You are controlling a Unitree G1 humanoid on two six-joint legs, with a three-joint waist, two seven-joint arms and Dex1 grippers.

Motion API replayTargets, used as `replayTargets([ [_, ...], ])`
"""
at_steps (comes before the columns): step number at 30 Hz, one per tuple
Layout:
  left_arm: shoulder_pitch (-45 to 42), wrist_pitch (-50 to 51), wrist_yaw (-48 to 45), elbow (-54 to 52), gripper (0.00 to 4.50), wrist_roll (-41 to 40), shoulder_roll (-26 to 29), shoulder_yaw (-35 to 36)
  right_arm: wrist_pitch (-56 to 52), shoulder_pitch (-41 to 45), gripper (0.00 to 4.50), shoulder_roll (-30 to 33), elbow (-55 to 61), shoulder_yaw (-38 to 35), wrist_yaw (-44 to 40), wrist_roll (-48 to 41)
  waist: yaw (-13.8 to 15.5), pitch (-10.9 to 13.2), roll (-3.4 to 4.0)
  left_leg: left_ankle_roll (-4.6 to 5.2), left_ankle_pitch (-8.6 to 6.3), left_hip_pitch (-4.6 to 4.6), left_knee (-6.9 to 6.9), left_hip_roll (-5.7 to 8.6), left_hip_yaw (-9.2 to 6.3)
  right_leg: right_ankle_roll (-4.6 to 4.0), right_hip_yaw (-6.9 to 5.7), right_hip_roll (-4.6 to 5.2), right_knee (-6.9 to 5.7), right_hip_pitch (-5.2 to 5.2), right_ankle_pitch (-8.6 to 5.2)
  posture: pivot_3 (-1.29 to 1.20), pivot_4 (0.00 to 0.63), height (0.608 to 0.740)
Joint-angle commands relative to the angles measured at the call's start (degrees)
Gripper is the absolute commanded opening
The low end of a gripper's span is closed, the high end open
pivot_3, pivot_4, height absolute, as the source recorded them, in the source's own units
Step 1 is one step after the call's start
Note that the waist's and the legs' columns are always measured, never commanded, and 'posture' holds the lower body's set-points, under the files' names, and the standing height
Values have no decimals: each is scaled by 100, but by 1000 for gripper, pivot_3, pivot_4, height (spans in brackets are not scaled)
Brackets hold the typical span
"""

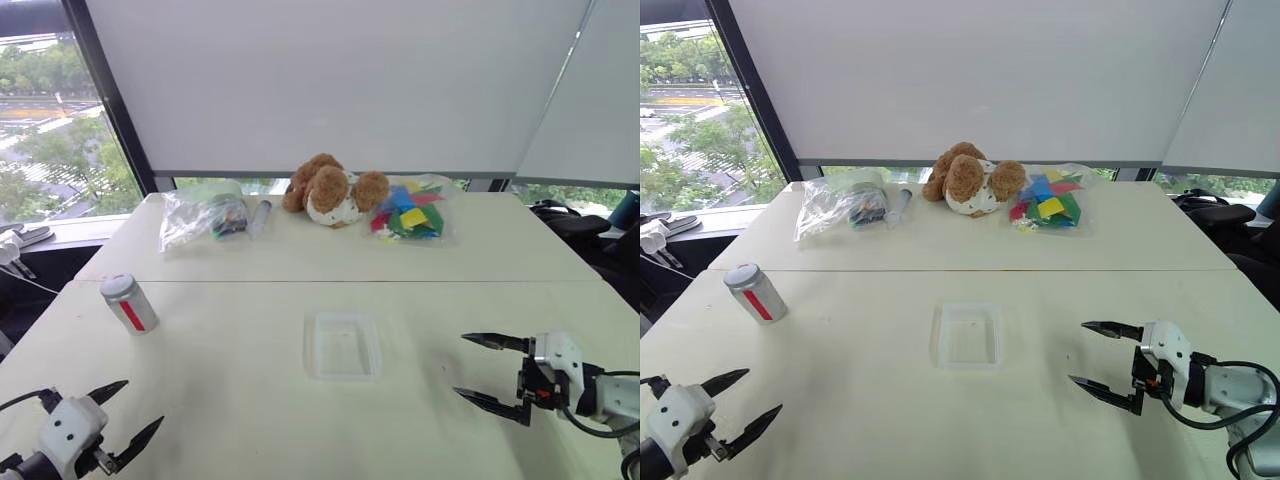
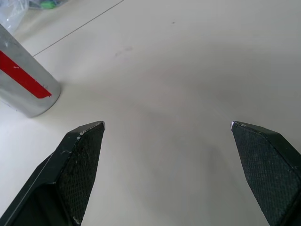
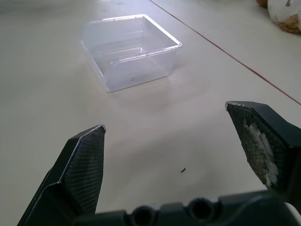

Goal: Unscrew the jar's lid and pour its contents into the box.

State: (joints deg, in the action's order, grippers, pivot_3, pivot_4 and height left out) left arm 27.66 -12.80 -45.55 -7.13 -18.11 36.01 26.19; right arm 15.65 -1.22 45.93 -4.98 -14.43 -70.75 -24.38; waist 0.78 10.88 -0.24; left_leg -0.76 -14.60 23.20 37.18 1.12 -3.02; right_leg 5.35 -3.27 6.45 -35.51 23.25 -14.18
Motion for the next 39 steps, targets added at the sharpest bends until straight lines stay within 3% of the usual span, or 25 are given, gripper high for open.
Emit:
replayTargets([
  [1, 111, 11, -13, -272, 4426, -177, 0, 219, 203, 139, 4500, -69, -64, -40, -38, -35, -1, 0, 0, 0, 0, -1, 0, 0, 1, 0, 0, 0, -1, 0, 0, 0, 150, 740],
  [7, 243, 819, 554, -878, 4426, -1101, -453, 706, 173, 558, 4500, -717, 521, 133, 52, -660, -22, -1, -3, 0, 0, -13, 3, -5, 1, -1, 5, -4, -11, -6, 1, 0, 150, 740],
  [11, 504, 810, 1407, -1001, 4426, -1151, -1309, 1206, -836, 844, 4500, -1097, 1307, 533, 282, -1330, -36, -2, -2, 0, 0, -25, 0, -7, 2, 0, 14, -4, -28, -5, -1, 0, 150, 740],
  [15, 634, 742, 2441, -1007, 4426, -1178, -2276, 1611, -857, 1253, 4500, -1494, 1549, 800, 447, -1267, 3, -10, -23, 0, 0, -25, 7, -4, 2, 0, 15, -2, -28, -9, -1, 0, 150, 740],
  [19, 718, 1004, 3037, -1042, 4426, -1290, -2804, 1669, -698, 1516, 4500, -1727, 1469, 1043, 343, -1056, 67, -19, -42, -1, -1, -24, 16, -1, -3, 0, 9, -1, -26, -16, -1, 0, 150, 740],
  [26, 140, 1259, 3389, -1599, 4426, -837, -2589, 1110, -620, 1692, 4500, -1787, 1204, 1100, 313, -841, 169, -21, -42, -1, 0, -21, 17, 0, 1, -1, 7, -2, -27, -12, -1, 0, 150, 740],
  [35, -2007, 2734, 4878, -1587, 4426, 405, -2152, 99, -504, 1701, 4500, -1768, 924, 1032, 190, -768, 107, -22, -42, -2, 2, -36, 17, 15, 10, 20, 16, -11, -50, -14, 12, 0, 150, 740],
  [39, -2757, 2876, 5206, -1111, 4426, 578, -2281, -80, -432, 1727, 4500, -1795, 839, 1015, 192, -741, 122, -22, -42, -4, 3, -44, 16, 9, 4, 21, 17, -32, -59, -15, 14, 0, 150, 740],
])
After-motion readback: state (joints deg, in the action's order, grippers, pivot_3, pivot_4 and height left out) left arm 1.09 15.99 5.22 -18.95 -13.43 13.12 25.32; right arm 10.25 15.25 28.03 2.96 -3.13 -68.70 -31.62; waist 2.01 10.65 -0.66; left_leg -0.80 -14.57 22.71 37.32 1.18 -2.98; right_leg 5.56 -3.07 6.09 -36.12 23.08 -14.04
